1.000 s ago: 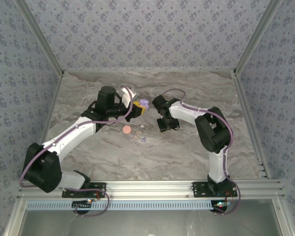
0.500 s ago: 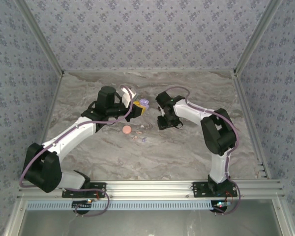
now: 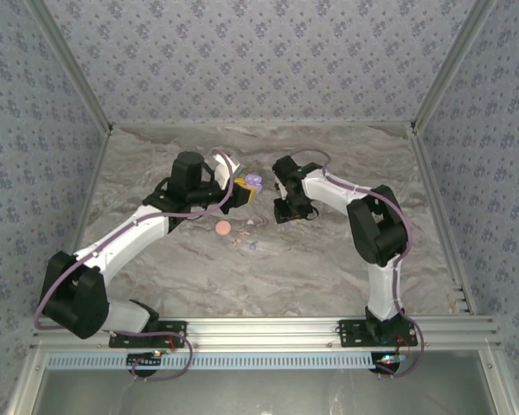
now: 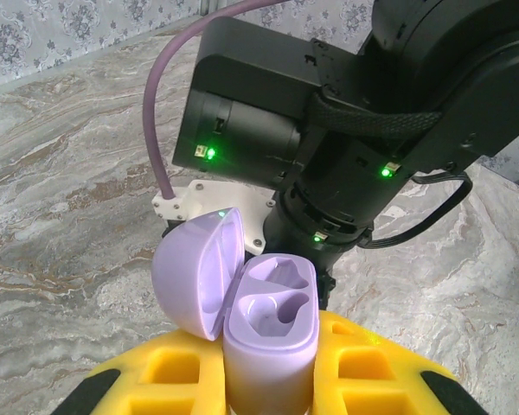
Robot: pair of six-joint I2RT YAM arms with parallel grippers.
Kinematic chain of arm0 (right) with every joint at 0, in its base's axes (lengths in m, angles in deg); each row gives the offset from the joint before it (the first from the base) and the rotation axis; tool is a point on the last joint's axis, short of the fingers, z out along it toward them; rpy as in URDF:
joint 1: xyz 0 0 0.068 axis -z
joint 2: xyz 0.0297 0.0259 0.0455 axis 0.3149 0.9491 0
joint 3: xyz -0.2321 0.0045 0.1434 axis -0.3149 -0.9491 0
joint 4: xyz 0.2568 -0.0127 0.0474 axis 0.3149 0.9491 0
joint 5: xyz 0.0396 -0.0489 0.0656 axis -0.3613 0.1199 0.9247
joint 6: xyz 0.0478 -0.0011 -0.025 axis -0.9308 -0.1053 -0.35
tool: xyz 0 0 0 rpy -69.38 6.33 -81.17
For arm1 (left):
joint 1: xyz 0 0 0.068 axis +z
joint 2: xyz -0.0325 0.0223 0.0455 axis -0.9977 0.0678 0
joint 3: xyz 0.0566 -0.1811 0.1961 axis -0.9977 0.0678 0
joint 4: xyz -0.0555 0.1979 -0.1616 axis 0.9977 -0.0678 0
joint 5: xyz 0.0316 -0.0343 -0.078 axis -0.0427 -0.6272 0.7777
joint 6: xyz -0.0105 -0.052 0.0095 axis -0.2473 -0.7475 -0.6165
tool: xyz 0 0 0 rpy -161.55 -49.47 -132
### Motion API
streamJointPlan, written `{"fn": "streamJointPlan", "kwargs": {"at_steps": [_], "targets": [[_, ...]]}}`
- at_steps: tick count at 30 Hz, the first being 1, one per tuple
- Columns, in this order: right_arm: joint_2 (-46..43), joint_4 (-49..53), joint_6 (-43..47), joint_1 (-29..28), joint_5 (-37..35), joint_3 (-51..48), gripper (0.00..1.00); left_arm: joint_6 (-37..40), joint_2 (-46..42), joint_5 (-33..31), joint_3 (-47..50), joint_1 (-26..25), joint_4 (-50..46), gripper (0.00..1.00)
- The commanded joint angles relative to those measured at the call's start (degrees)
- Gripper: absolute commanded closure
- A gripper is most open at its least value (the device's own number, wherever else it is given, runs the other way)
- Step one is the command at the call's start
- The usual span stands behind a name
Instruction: Insert the wireless bluetooth earbuds into the charging case
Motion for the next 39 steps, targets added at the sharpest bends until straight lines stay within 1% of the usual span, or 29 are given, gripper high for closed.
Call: {"fn": "streamJointPlan", "kwargs": {"at_steps": [1, 11, 30, 36, 39], "targets": [[1.5, 2.9, -1.2, -0.1, -2.1, 2.0, 0.63, 0.6, -1.8, 0.2, -0.4, -0.3, 0.7, 0.87], [3.7, 3.6, -2.9, -0.9, -4.5, 3.6, 0.64, 0.7, -1.9, 0.1, -0.3, -0.3, 0.4, 0.87], [6.6, 4.8, -3.4, -2.6, -5.7, 4.9, 0.66, 0.8, -2.4, -0.2, 0.1, -0.3, 0.4, 0.87], [6.7, 5.3, -3.4, -2.9, -6.1, 4.5, 0.69, 0.8, -2.5, -0.3, 0.3, -0.3, 0.5, 0.87], [6.5, 5.5, -3.3, -3.0, -6.1, 4.1, 0.72, 0.8, -2.4, -0.3, 0.4, -0.3, 0.6, 0.87]]}}
